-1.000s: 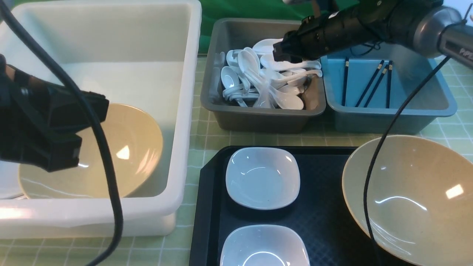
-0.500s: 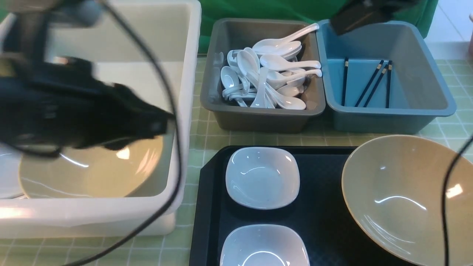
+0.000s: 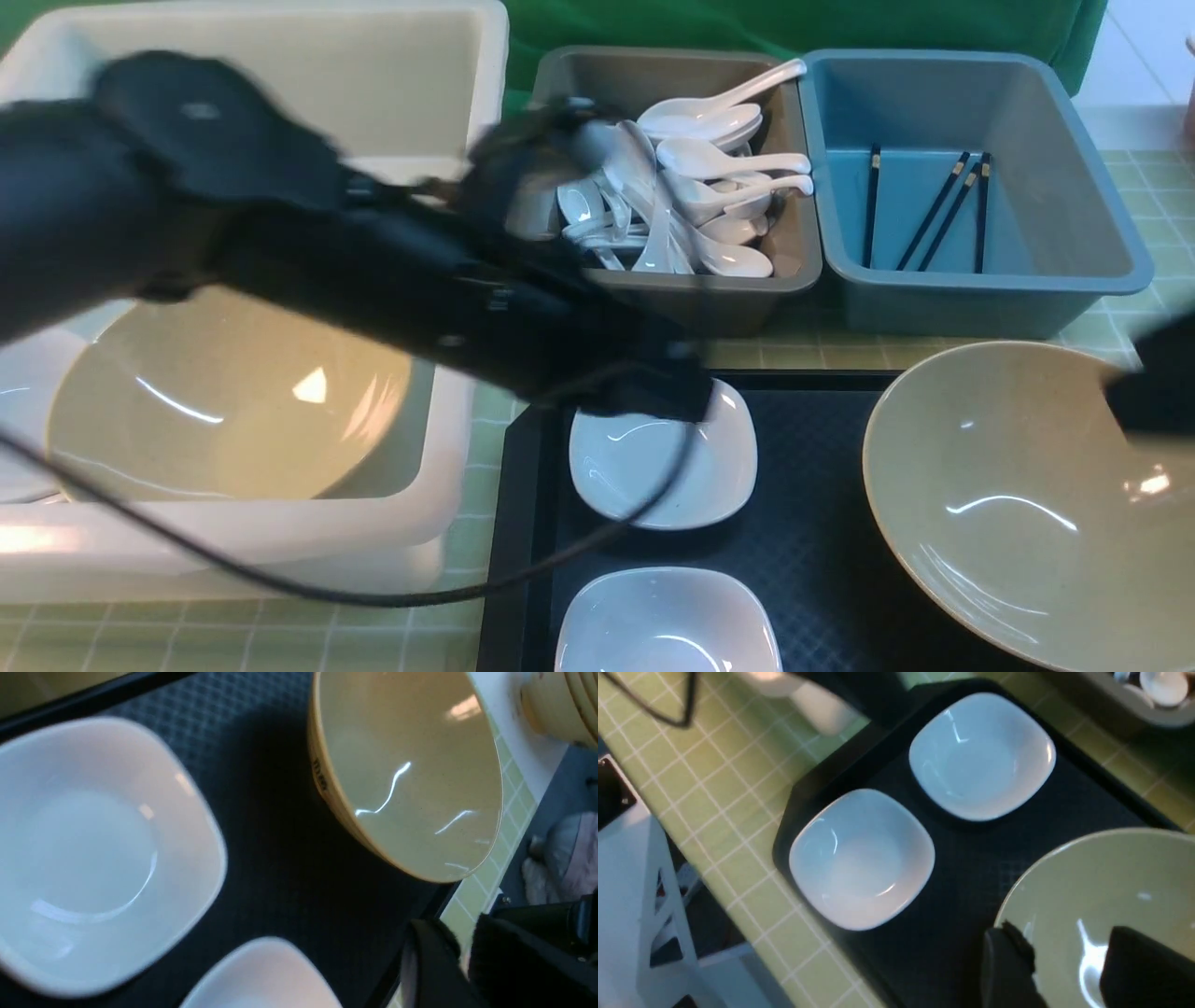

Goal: On green table put chopsticks spoon bowls plates into blue grey white boxes.
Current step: 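Grasp the large bowl on the tray by its rim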

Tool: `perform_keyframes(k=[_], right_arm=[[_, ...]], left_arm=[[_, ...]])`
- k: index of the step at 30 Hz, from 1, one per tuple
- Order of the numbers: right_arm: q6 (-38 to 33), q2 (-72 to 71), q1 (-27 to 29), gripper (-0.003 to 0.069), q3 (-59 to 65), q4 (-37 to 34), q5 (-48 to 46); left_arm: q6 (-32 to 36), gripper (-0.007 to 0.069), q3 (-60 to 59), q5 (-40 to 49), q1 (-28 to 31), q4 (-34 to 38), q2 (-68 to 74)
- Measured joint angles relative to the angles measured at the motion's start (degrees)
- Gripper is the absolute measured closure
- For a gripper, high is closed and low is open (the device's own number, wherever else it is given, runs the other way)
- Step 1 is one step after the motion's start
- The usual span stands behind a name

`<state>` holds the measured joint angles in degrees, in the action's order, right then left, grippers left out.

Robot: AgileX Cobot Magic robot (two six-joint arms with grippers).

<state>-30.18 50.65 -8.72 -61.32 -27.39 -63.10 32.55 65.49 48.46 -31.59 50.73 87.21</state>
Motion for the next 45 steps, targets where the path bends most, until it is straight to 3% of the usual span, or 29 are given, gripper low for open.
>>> perform_keyframes(k=[5, 9, 14, 20, 22, 24, 29, 31, 40, 45], right_arm=[[0.28, -13.96, 0.0, 0.0362, 10.29, -0.79, 7.46], [0.28, -20.22, 0.0, 0.0362, 12.38, 0.03, 10.49], [0.28, -21.74, 0.0, 0.0362, 12.84, 0.2, 11.33], [0.28, -21.85, -0.25, 0.0362, 12.84, 1.91, 11.49], [0.28, -21.85, -0.37, 0.0362, 12.84, 2.66, 11.49], [0.28, -21.85, -0.37, 0.0362, 12.84, 3.05, 11.36], [0.28, -21.85, -0.37, 0.0362, 12.84, 3.17, 11.3], [0.28, -21.85, -0.37, 0.0362, 12.84, 3.17, 11.3], [-0.21, -21.85, -2.22, 0.0362, 12.63, 2.82, 16.2], [-6.63, -18.13, -4.09, 0.0416, 8.54, 1.51, 18.07]], left_arm=[[-7.7, 0.0291, 10.75, -1.6, -4.41, -3.21, 11.29], [-11.05, 0.0198, 21.09, 2.84, -4.49, -3.85, 21.54], [-10.96, 0.0172, 32.85, 9.44, -5.38, -3.22, 33.73], [-11.17, 0.0174, 40.91, 11.18, -8.03, -5.6, 41.61], [-11.17, 0.0183, 42.25, 11.4, -8.93, -6.25, 43.13], [-11.07, 0.0246, 42.65, 11.95, -9.33, -6.25, 43.81], [-11.07, 0.0537, 42.7, 12.37, -8.79, -6.61, 44.05], [-11.07, 0.0592, 42.7, 12.37, -8.31, -6.53, 44.07], [-9.84, 0.0609, 42.7, 18.58, -4.43, -6.56, 39.79], [-9.45, 0.0609, 42.7, 21.3, 2.0, -7.63, 29.1]])
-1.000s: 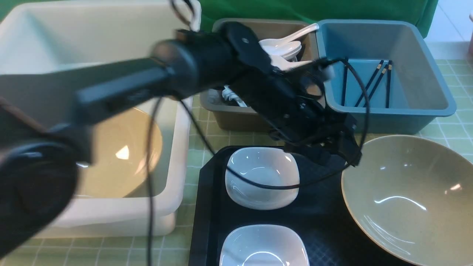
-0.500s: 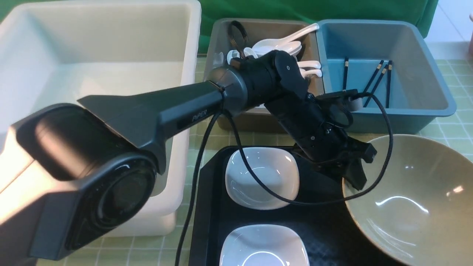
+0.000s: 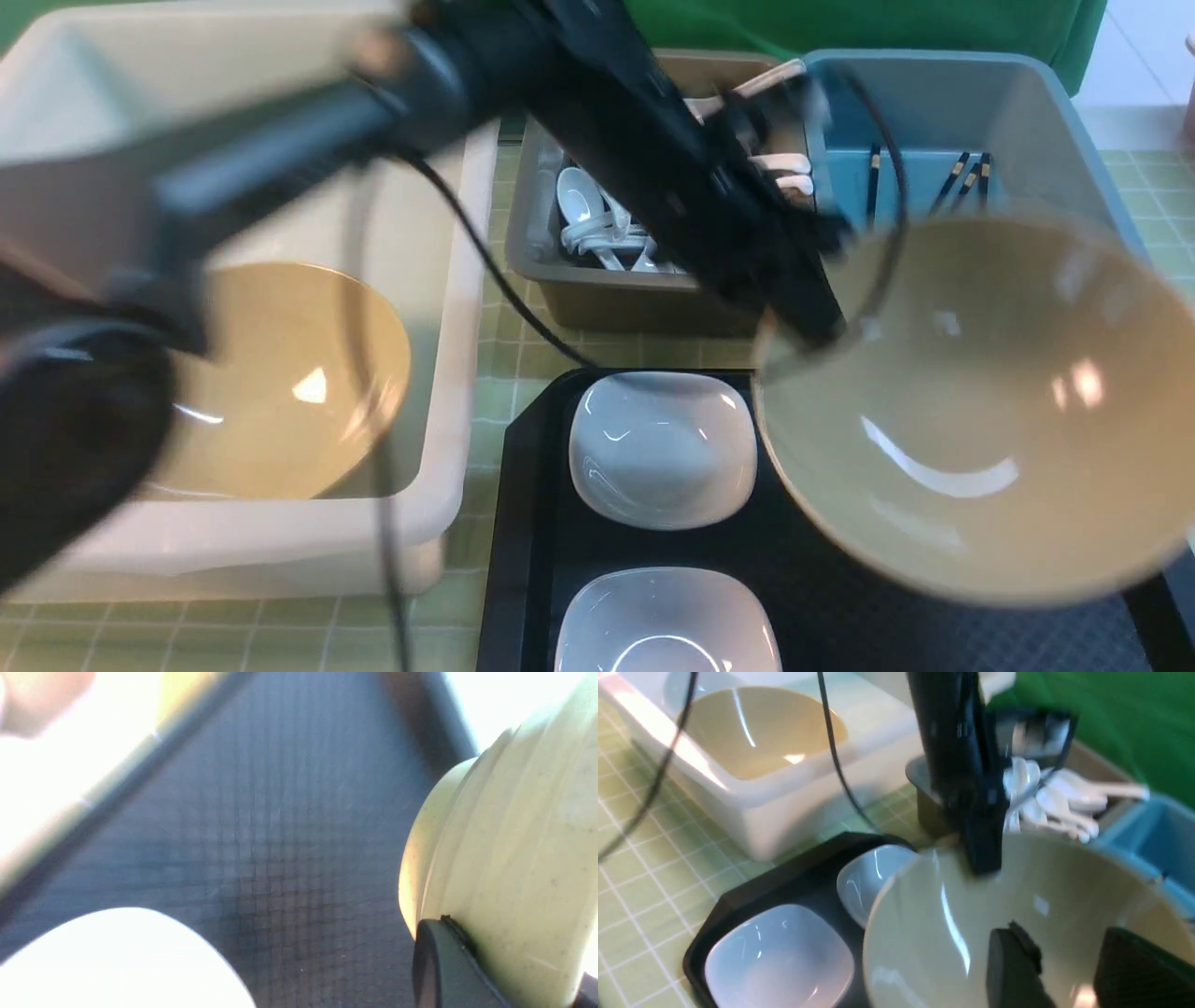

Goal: On green table put chopsticks spoon bowls plates into blue grey white boxes.
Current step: 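Place the tan bowl onto the bowl stack in the left bin with the left gripper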

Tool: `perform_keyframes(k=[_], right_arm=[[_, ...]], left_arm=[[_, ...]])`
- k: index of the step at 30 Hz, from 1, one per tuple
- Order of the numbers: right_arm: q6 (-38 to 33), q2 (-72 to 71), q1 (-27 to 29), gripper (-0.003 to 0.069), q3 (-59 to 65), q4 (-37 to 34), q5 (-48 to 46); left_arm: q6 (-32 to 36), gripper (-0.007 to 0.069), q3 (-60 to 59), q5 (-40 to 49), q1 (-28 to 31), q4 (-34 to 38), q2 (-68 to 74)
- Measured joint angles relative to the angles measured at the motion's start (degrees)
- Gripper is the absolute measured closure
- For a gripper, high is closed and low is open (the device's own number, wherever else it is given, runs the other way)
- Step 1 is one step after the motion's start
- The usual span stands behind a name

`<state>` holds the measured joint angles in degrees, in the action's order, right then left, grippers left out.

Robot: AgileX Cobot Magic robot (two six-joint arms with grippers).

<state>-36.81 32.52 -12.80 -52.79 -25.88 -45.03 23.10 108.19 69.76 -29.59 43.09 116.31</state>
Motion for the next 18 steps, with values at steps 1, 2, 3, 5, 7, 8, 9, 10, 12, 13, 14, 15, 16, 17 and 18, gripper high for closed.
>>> perform_keyframes(k=[1, 2, 3, 5, 7, 8, 9, 10, 12, 13, 14, 15, 16, 17, 18], right_arm=[[-0.69, 2.05, -0.12, 0.045, -1.62, -0.06, -0.57], [-0.93, 3.62, -0.16, 0.0478, -2.5, -0.06, -1.14], [-1.24, 6.14, -0.18, 0.0524, -4.59, -0.53, -2.21], [-1.99, 8.76, -0.18, 0.0578, -6.36, -1.43, -3.47], [-3.83, 13.88, -0.18, 0.0622, -9.56, -4.61, -5.31], [-4.9, 15.89, -0.31, 0.0629, -10.72, -6.4, -6.14], [-6.5, 18.18, -0.57, 0.0634, -11.87, -8.61, -7.15], [-6.5, 18.89, -0.75, 0.0634, -12.2, -9.24, -7.31], [-8.2, 22.5, -2.71, 0.0635, -13.63, -11.62, -8.54], [-8.32, 23.09, -3.21, 0.0635, -13.84, -11.86, -8.54], [-8.4, 24.49, -4.59, 0.0635, -14.27, -12.19, -8.61], [-8.51, 26.33, -6.72, 0.0635, -14.76, -12.25, -8.51], [-8.67, 27.53, -8.63, 0.0635, -15.06, -12.25, -8.12], [-8.83, 28.8, -10.24, 0.0635, -15.33, -12.25, -7.57], [-8.83, 28.98, -10.56, 0.0635, -15.31, -12.25, -7.43]], left_arm=[[-0.51, 0.0609, 0.0, 0.13, 2.07, -0.64, -3.15], [-0.95, 0.0609, 0.0, 0.19, 3.55, -1.6, -5.39], [-2.15, 0.0609, 0.0, 0.35, 5.81, -3.07, -8.17], [-3.36, 0.0609, -0.13, 0.53, 8.52, -6.16, -12.69], [-5.9, 0.0609, -1.7, 0.78, 12.88, -11.33, -18.95], [-6.6, 0.0609, -3.09, 0.93, 14.94, -13.59, -21.69], [-7.53, 0.0609, -5.29, 1.26, 18.01, -15.81, -24.74], [-7.54, 0.0609, -5.71, 1.41, 18.49, -16.09, -25.69], [-7.75, 0.0609, -11.02, 2.35, 24.34, -17.86, -30.13], [-7.75, 0.0609, -13.09, 2.67, 26.15, -17.92, -30.79], [-7.75, 0.0609, -14.64, 2.9, 28.08, -17.92, -31.91], [-7.75, 0.0609, -18.59, 3.2, 33.61, -17.39, -33.57], [-7.47, 0.0609, -21.3, 3.2, 38.71, -16.83, -34.3], [-7.24, 0.0609, -23.42, 3.05, 42.38, -16.14, -34.63], [-7.25, 0.0609, -23.82, 3.05, 43.11, -16.01, -34.69]])
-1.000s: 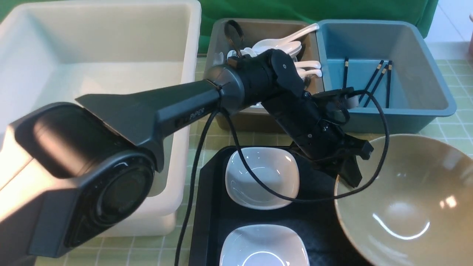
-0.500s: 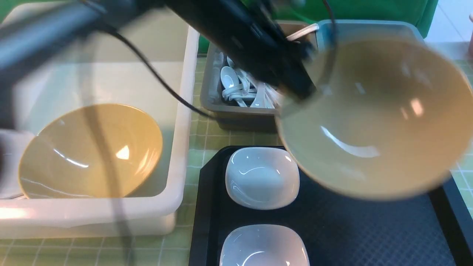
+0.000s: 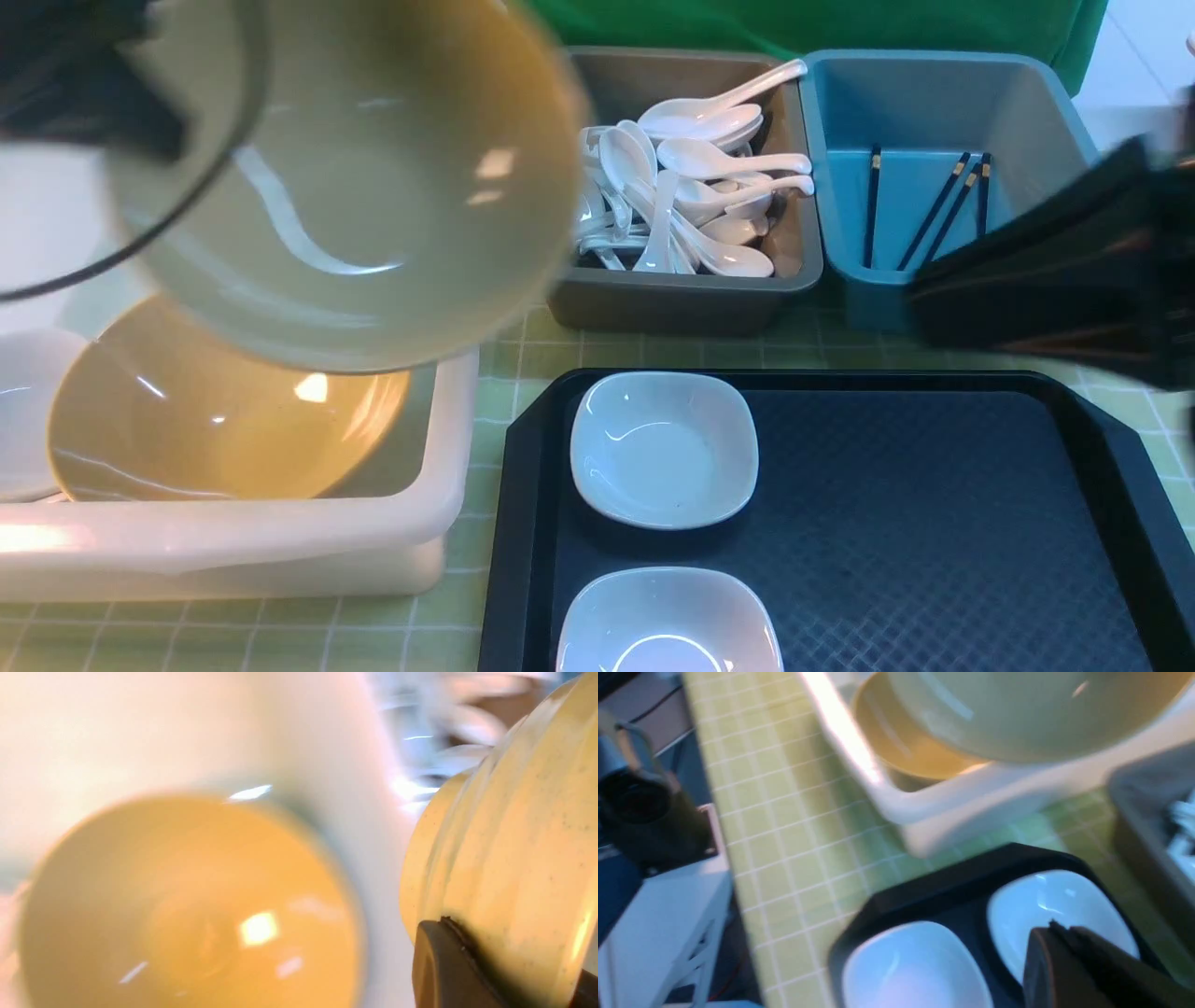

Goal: On green table put chopsticks spoon bowls plates into blue grey white boxes.
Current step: 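Place the tan bowl onto the bowl stack in the left bin with the left gripper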

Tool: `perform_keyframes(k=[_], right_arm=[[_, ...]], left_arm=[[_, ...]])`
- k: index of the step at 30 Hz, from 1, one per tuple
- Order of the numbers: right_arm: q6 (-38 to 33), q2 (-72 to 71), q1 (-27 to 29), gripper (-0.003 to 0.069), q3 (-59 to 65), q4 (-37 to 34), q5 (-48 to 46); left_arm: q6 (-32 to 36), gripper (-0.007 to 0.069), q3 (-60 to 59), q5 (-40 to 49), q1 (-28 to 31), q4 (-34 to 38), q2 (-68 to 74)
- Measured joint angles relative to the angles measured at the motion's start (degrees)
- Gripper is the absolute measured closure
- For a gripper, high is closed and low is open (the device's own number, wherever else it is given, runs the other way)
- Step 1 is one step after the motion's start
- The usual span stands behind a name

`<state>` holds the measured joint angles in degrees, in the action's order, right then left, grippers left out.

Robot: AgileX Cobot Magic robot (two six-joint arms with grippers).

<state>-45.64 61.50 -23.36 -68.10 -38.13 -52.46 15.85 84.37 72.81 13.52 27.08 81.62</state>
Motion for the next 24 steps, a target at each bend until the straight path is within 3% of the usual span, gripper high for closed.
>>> perform_keyframes(k=[3, 5, 24], right_arm=[[-0.51, 2.62, -4.98, 0.0634, -0.44, 0.18, 2.91], [-0.64, 3.49, -6.8, 0.0634, -0.44, 0.18, 4.69], [-0.79, 4.4, -8.6, 0.0621, -0.44, 0.25, 6.79]], left_arm=[[0.92, 0.0609, -6.17, -1.51, 9.78, 2.0, 0.74], [1.02, 0.0609, -8.91, -2.47, 12.26, 2.06, 1.88], [-5.27, 0.0609, -11.64, -5.42, 9.91, -7.35, 13.15]])
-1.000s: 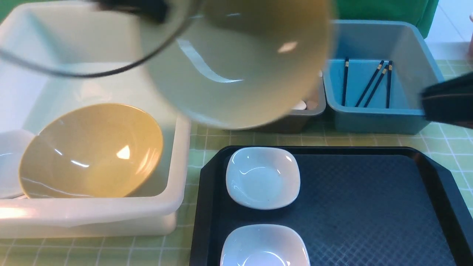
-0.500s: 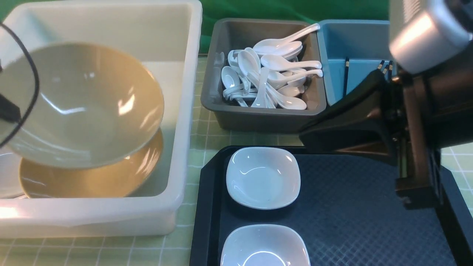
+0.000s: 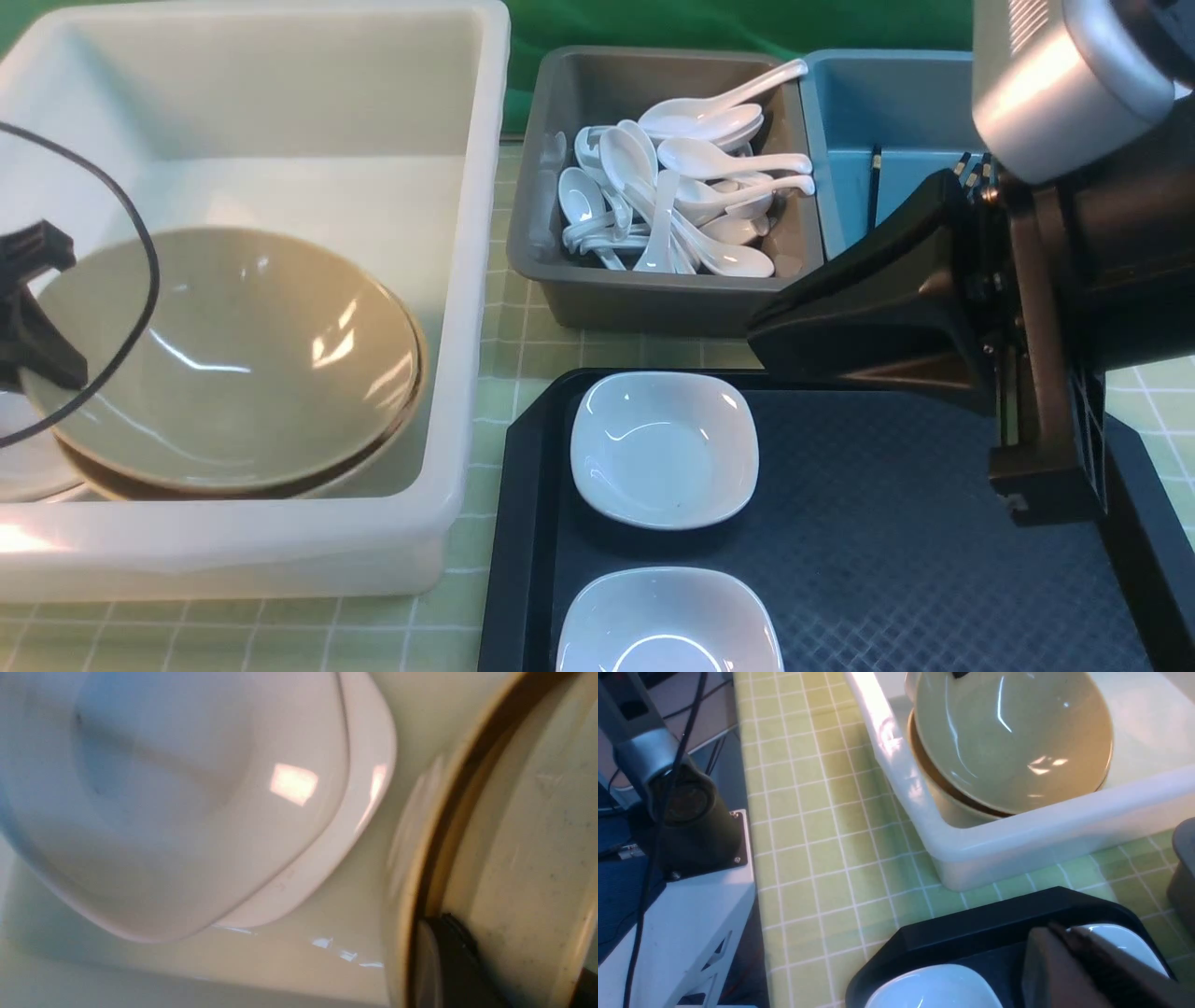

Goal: On green table put chopsticks spoon bowls plates into blue grey white boxes.
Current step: 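Place the tan bowl onto the bowl stack in the left bin with the left gripper, then grasp the small white bowl on the black tray by its rim with the left gripper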

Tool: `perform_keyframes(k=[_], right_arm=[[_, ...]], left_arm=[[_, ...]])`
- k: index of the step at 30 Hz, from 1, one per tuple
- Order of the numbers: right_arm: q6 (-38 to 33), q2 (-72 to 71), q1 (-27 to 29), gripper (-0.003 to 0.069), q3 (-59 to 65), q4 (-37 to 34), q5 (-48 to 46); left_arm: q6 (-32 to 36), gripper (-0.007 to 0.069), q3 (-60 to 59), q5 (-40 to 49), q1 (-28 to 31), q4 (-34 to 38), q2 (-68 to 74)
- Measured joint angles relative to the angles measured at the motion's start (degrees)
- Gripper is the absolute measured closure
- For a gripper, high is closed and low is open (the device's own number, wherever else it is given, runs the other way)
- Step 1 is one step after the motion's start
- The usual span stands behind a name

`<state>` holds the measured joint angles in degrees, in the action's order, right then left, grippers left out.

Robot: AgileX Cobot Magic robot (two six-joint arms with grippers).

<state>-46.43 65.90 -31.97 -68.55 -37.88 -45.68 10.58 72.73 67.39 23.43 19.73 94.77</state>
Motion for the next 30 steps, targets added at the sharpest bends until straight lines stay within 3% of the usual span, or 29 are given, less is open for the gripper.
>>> perform_keyframes(k=[8, 13, 14, 15, 18, 19, 20, 22, 26, 30], right_arm=[[-0.02, 0.0, 0.0, 0.0613, 0.0, 0.0, -0.16], [-0.02, 0.0, 0.0, 0.0612, 0.0, 0.0, -0.22], [-0.02, 0.0, 0.0, 0.0612, 0.0, 0.0, -0.27], [-0.02, 0.0, 0.0, 0.0612, 0.0, 0.0, -0.27], [1.31, 0.0, 0.0, 0.0612, 0.0, 1.24, -0.27], [1.31, 0.0, 0.0, 0.0612, 0.0, 1.39, -0.27], [3.26, 0.0, 0.0, 0.0612, 0.0, 3.2, -0.27], [5.28, 0.0, -0.06, 0.061, -0.04, 5.39, -0.27], [13.05, 0.62, -0.05, 0.0598, -0.04, 12.61, -0.28], [20.7, 1.68, -0.05, 0.0584, 0.19, 19.03, -1.05]], left_arm=[[-2.63, 0.06, 0.0, -0.23, 0.0, -1.09, 0.47], [-4.29, 0.0501, 0.05, -0.74, 0.0, -1.39, 0.47], [-4.55, 0.044, 0.05, -0.85, -0.04, -1.19, 0.41], [-4.55, 0.0433, 0.05, -0.85, -0.04, -1.14, 0.36], [-5.1, 0.027, 0.05, -1.23, -0.23, -1.08, -0.78], [-5.11, 0.026, 0.05, -1.23, -0.22, -1.08, -0.89], [-5.32, 0.0186, 0.05, -1.23, -0.28, -1.08, -2.25], [-5.32, 0.011, 0.05, -1.23, -0.34, -1.08, -3.81], [-5.24, -0.0004, 1.44, 0.39, -0.35, -1.08, -7.95], [-2.31, -0.0024, 3.65, 2.46, -0.84, 1.49, -11.53]])
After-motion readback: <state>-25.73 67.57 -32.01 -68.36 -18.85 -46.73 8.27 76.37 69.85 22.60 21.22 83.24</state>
